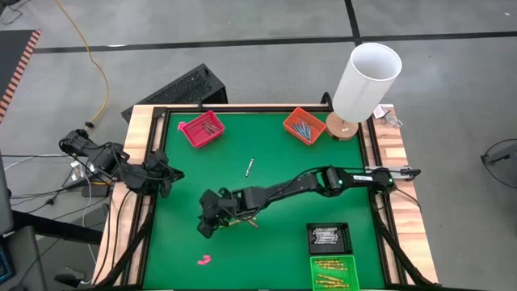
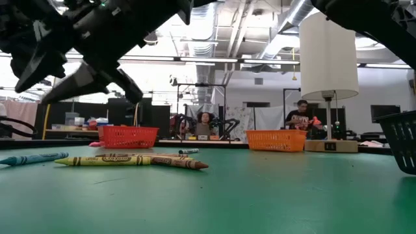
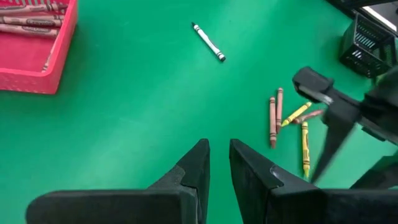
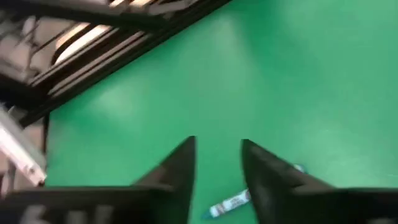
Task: Sort crayons
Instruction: Put the blue crayon into the orange bin
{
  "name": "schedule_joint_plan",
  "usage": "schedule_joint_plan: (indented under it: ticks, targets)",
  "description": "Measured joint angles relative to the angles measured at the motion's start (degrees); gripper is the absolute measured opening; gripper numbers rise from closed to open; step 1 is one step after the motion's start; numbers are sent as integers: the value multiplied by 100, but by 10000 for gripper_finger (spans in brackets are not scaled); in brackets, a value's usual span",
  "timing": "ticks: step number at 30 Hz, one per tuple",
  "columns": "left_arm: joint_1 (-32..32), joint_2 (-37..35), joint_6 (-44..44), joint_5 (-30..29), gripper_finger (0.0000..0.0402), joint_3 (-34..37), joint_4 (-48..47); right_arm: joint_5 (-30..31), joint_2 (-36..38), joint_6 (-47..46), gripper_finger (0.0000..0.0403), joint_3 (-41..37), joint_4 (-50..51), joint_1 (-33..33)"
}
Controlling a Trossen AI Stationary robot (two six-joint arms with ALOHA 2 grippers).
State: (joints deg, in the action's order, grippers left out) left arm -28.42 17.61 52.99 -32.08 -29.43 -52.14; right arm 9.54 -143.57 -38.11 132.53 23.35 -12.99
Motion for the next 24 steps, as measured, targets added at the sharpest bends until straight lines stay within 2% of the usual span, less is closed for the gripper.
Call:
schedule_joint_plan:
  ticks: [4,5,15,24]
  targets:
    - [0,0,-2,0,51,0,0,-357,-7,388,33,-4,-123,15]
    - [0,2,-2,-1,50,0,0,-369,-6,533,17,-3,-124,15]
    - [0,1,-2,-12,50,0,-4,-367,-8,1400,1,-119,-222,71]
    - [0,0,-5,-144,50,0,-17,-530,-254,1716,0,-162,-473,66]
